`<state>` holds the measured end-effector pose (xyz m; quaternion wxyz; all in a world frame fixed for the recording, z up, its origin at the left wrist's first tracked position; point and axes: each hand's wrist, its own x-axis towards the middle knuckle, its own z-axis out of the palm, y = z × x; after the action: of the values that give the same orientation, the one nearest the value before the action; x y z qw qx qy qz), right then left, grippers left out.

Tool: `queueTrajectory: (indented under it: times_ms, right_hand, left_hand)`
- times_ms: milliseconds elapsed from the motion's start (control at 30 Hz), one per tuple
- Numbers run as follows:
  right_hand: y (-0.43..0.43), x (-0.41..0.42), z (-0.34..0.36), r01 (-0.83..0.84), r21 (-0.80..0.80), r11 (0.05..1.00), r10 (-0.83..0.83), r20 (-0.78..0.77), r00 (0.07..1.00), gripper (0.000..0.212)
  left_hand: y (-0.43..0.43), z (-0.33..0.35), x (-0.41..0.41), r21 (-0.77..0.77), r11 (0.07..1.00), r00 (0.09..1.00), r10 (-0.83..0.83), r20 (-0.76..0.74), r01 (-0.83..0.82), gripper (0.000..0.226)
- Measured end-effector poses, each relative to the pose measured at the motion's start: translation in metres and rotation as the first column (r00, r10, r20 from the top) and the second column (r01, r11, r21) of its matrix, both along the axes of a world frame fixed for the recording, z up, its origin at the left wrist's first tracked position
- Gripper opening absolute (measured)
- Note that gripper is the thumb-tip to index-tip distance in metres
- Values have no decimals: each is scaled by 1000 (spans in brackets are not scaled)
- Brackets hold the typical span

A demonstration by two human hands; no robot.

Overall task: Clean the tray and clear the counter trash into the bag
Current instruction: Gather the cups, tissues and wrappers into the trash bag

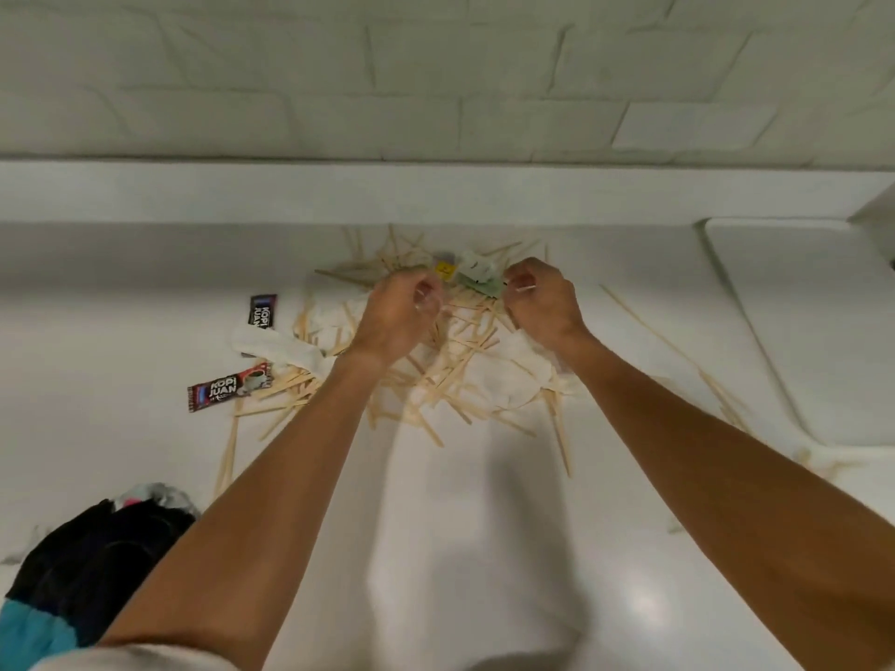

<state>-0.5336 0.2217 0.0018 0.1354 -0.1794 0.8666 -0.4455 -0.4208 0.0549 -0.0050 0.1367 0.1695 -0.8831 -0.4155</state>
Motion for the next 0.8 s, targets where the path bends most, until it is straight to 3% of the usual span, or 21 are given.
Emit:
queueTrajectory:
  times_ms: [300, 467, 600, 800]
  right_hand:
    - [-49, -40, -19, -2, 189, 982, 20, -92, 996, 25]
    - [-64, -41, -31, -3, 291, 957, 45, -139, 989, 43]
    - [-64, -38, -30, 2, 224, 975, 19, -90, 996, 38]
    - [-49, -29, -23, 51, 64, 997, -37, -205, 978, 6]
  left_hand:
    - [-26, -18, -65, -76, 990, 992, 120, 46, -116, 24]
    - [-23, -31, -85, -71, 984, 976, 170, 138, -161, 34]
    - [-20, -38, -88, -143, 974, 971, 196, 140, -176, 37]
    - [-15, -27, -75, 14, 984, 982, 179, 56, -180, 19]
